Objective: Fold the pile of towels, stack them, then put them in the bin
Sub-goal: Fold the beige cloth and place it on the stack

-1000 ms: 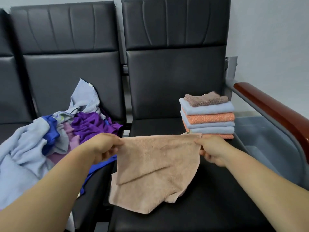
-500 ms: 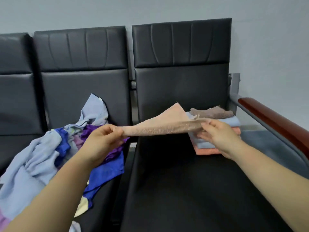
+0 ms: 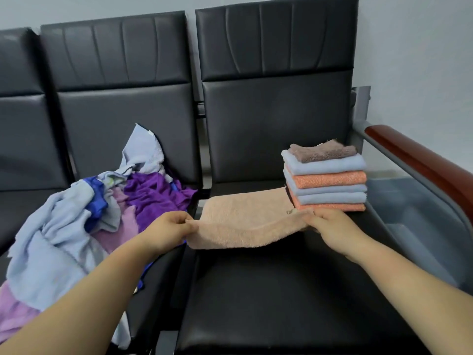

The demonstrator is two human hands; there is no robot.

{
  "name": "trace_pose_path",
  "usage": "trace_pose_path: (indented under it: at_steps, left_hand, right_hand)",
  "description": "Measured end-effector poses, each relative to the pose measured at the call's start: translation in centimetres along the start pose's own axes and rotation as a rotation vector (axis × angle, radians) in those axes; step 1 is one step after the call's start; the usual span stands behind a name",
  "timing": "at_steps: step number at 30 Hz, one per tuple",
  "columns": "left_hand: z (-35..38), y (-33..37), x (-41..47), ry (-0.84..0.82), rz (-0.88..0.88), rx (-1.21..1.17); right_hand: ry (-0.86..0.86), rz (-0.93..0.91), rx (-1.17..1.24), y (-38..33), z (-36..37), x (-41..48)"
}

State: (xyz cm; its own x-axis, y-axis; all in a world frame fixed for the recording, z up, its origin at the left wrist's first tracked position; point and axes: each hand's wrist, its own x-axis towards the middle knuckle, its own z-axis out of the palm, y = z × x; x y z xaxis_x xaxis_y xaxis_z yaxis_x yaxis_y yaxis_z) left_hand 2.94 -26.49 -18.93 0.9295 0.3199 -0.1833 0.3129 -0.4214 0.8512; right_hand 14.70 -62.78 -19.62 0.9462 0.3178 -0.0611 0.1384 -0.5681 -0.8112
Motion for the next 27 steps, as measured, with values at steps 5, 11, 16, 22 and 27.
trace_pose_path:
  at_steps: [5,11,16,22,27]
  left_hand:
    - [-0.1,-0.4,-1.0,-0.259,-0.325,0.007]
    - [0.8,-0.6,-0.5,-0.179,-0.397,-0.017]
    - [1.9,-0.8,0.5,-0.077,-0.377,-0.022]
    - [2.7,-2.2,1.7,0.038,-0.385,0.053]
    - [2.8,-2.8,2.1,0.094,-0.366,0.155]
  right_hand:
    - [-0.242,0.312,-0.071,0.3,-0.4,-0.4]
    - [-0.265,0.449,-0.005,-0.2,0.1,-0.9]
    - [-0.072,0.175,-0.163,-0.1,1.3,-0.1]
    - [-0.06,0.067,-0.272,0.9,3.7,1.3]
    - [-0.002,0.063,-0.399,1.1,4.7,1.9]
